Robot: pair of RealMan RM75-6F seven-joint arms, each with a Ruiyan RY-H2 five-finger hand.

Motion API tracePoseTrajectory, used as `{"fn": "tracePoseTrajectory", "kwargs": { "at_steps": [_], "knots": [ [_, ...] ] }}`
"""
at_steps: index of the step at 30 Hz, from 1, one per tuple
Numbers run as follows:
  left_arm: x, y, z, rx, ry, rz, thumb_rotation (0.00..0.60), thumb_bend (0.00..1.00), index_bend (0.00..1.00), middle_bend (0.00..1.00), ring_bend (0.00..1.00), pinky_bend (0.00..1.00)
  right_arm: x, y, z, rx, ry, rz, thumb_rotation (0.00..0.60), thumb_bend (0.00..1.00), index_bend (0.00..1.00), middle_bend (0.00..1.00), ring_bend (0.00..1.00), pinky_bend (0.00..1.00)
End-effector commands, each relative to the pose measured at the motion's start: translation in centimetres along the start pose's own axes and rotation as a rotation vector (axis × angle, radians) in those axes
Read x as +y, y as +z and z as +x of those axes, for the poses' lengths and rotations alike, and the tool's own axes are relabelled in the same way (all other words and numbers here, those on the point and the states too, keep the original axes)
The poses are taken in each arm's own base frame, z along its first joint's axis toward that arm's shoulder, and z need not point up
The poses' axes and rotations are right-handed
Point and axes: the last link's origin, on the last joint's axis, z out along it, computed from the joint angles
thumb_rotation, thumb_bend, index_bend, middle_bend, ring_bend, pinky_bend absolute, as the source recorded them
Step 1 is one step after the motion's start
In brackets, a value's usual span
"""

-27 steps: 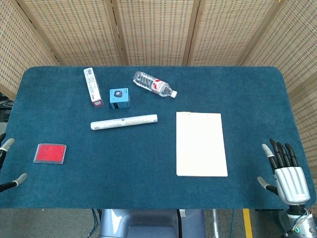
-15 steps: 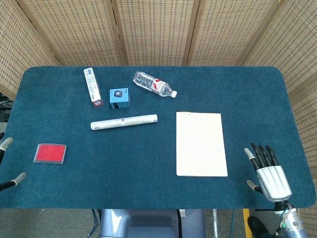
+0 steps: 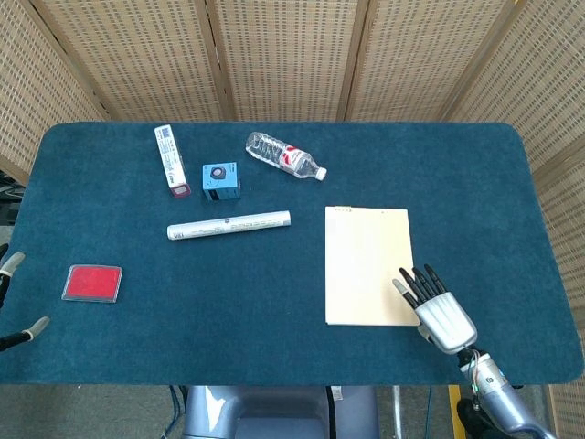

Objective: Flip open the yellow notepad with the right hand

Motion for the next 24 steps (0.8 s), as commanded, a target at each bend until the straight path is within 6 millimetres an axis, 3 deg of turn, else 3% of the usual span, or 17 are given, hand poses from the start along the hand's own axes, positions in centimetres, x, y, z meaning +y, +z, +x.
{"fn": "tracePoseTrajectory", "kwargs": {
  "at_steps": [1, 10, 24],
  "knots": [
    [0.0, 0.0, 0.0, -0.002, 0.001, 0.002, 0.600, 0.00, 0.00, 0.00, 0.00, 0.00, -0.5, 0.6, -0.4, -0.010, -0.007, 0.017, 0.600, 0.25, 0.00, 0.00, 0.00, 0.00],
    [0.1, 0.2, -0.2, -0.009, 0.007, 0.006, 0.600, 0.00, 0.00, 0.00, 0.00, 0.00, -1.3, 1.0, -1.2, -0.022, -0.004, 0.060, 0.600, 0.36, 0.00, 0.00, 0.00, 0.00],
    [0.1, 0.1, -0.2, -0.012, 0.007, 0.006, 0.600, 0.00, 0.00, 0.00, 0.00, 0.00, -2.0, 0.5, -2.3, -0.044, 0.006, 0.091, 0.600, 0.36, 0.00, 0.00, 0.00, 0.00]
  ]
}}
